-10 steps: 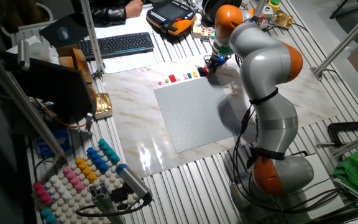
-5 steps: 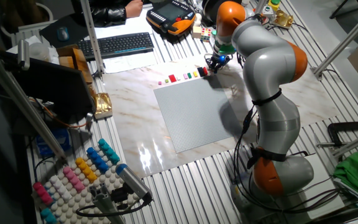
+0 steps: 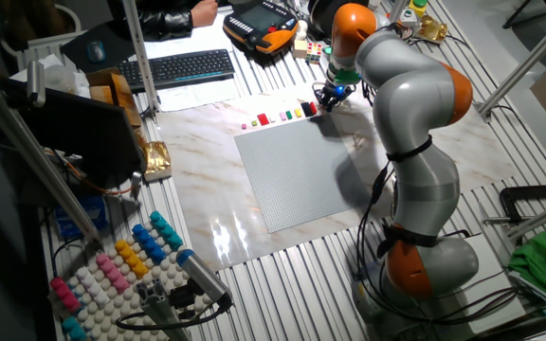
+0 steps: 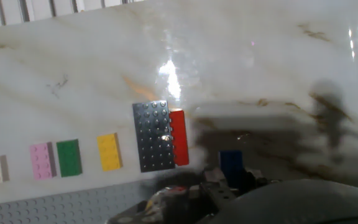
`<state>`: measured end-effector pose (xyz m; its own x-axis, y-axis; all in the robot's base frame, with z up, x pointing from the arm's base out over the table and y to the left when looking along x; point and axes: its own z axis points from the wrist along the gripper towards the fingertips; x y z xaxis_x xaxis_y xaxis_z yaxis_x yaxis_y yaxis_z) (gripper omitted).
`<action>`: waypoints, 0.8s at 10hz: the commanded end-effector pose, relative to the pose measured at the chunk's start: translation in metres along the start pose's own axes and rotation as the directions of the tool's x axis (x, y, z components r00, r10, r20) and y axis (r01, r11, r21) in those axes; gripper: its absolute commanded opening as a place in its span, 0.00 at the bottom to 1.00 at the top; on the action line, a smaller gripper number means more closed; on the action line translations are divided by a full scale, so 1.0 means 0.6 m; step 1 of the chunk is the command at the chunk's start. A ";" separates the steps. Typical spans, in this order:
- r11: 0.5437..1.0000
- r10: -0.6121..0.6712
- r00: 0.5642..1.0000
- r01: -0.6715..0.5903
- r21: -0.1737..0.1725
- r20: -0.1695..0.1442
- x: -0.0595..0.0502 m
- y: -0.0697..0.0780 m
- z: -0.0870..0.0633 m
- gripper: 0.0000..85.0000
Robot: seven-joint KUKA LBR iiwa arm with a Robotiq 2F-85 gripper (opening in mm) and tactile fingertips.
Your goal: Build with small Lego blocks
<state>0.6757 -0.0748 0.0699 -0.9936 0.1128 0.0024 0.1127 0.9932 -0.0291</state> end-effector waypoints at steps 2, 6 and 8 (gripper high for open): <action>0.999 -0.047 0.999 0.047 -0.003 0.000 0.000 0.000 0.001 0.01; 0.999 -0.034 0.999 0.034 -0.013 -0.043 0.000 0.000 0.001 0.01; 1.000 -0.003 0.999 0.003 -0.009 -0.035 0.012 0.040 -0.003 0.01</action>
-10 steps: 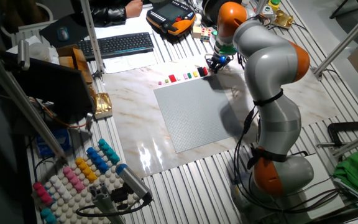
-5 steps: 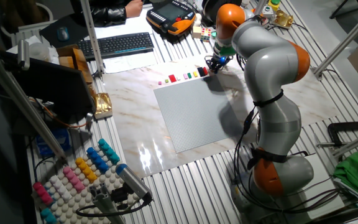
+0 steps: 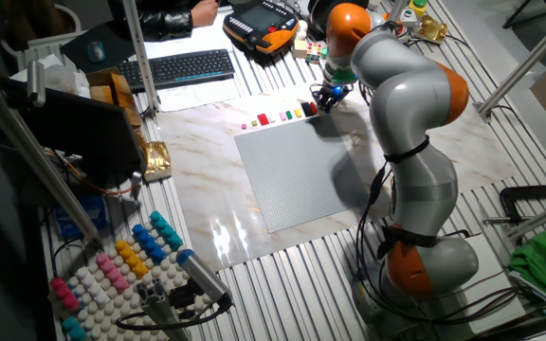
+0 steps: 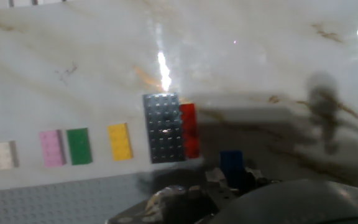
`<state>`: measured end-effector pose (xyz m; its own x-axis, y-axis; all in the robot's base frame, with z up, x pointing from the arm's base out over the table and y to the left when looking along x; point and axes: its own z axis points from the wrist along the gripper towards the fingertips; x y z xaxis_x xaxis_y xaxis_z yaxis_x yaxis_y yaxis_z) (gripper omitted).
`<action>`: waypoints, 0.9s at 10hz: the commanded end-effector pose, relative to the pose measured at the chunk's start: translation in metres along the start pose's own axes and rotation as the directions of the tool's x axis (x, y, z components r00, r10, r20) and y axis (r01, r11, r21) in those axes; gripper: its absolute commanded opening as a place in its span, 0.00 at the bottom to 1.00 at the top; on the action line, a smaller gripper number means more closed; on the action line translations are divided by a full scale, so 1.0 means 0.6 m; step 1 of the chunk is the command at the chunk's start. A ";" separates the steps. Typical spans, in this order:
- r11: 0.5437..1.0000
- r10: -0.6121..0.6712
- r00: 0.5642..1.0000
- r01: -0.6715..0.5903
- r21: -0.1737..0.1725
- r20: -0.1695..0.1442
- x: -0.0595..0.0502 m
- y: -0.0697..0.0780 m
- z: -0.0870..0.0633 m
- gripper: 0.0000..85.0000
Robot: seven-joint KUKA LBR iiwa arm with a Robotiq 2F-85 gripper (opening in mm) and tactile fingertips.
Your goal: Build with small Lego blocks
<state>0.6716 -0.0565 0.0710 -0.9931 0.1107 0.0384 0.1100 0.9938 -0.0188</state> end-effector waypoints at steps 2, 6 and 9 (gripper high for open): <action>0.998 0.054 0.998 -0.054 -0.009 -0.013 0.023 0.058 0.001 0.01; 0.988 0.157 0.988 -0.157 0.001 -0.010 0.064 0.123 0.024 0.01; 0.994 0.104 0.994 -0.104 -0.008 -0.036 0.052 0.142 0.053 0.01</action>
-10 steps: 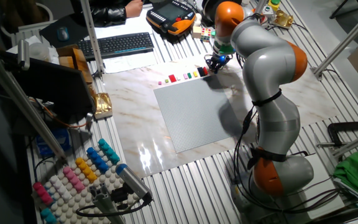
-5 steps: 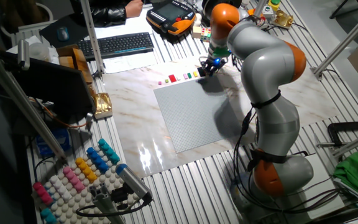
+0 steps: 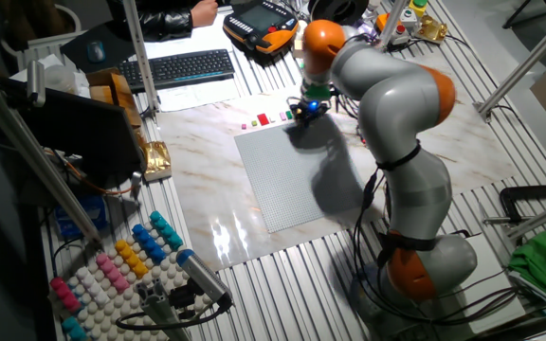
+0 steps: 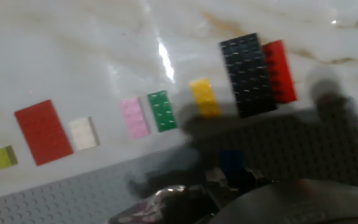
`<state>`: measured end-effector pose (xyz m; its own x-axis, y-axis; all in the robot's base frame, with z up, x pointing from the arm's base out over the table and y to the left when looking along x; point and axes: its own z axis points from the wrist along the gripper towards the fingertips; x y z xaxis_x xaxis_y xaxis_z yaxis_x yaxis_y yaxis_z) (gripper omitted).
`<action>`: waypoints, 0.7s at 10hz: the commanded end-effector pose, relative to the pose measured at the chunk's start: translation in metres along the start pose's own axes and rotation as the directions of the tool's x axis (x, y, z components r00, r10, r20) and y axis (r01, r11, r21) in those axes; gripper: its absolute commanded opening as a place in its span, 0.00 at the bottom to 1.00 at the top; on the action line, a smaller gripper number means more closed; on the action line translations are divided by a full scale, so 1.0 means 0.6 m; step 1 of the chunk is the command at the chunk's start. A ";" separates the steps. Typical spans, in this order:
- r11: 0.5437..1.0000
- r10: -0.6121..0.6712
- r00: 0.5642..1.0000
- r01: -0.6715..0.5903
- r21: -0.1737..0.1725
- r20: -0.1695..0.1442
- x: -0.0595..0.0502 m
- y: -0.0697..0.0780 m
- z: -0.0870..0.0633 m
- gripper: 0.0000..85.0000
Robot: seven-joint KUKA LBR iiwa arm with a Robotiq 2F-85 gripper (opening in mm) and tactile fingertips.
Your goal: Build with small Lego blocks
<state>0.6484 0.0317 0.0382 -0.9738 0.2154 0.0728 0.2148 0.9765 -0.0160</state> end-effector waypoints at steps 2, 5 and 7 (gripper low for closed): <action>0.999 -0.051 0.999 0.051 0.009 -0.005 0.001 0.009 0.014 0.01; 0.997 -0.071 0.997 0.071 0.012 -0.003 0.020 0.012 0.017 0.01; 0.996 -0.089 0.996 0.089 0.011 -0.003 0.025 0.013 0.022 0.01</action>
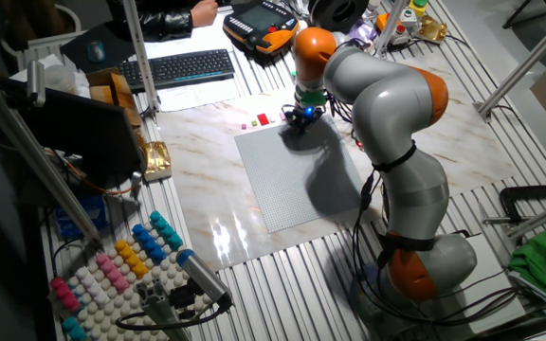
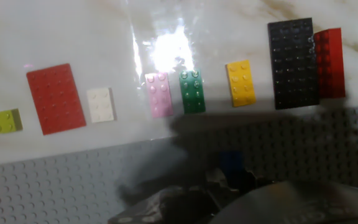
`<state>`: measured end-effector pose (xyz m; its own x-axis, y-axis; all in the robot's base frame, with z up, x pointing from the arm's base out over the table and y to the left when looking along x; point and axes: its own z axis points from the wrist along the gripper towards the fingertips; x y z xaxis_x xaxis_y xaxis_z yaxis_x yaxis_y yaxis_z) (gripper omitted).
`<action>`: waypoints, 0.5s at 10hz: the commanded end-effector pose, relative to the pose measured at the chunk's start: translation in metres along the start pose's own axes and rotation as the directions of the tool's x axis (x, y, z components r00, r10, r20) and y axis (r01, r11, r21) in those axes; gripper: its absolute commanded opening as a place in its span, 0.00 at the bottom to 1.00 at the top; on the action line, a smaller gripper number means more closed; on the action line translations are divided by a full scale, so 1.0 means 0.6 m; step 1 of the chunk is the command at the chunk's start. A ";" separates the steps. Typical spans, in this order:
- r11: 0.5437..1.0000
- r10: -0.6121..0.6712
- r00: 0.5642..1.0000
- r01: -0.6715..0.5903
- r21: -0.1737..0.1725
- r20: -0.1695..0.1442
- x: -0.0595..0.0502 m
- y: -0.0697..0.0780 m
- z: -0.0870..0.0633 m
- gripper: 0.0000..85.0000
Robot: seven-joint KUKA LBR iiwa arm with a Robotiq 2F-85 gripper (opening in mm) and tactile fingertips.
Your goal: Build with small Lego blocks
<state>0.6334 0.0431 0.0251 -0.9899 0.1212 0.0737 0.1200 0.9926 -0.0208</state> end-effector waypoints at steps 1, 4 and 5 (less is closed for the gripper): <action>1.000 -0.007 1.000 0.007 0.004 0.001 0.002 0.001 0.001 0.01; 1.000 -0.012 1.000 0.012 0.003 0.011 0.004 0.003 0.005 0.01; 1.000 -0.015 1.000 0.015 0.002 0.012 0.003 0.002 0.006 0.01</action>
<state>0.6320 0.0448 0.0225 -0.9925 0.1057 0.0611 0.1045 0.9943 -0.0218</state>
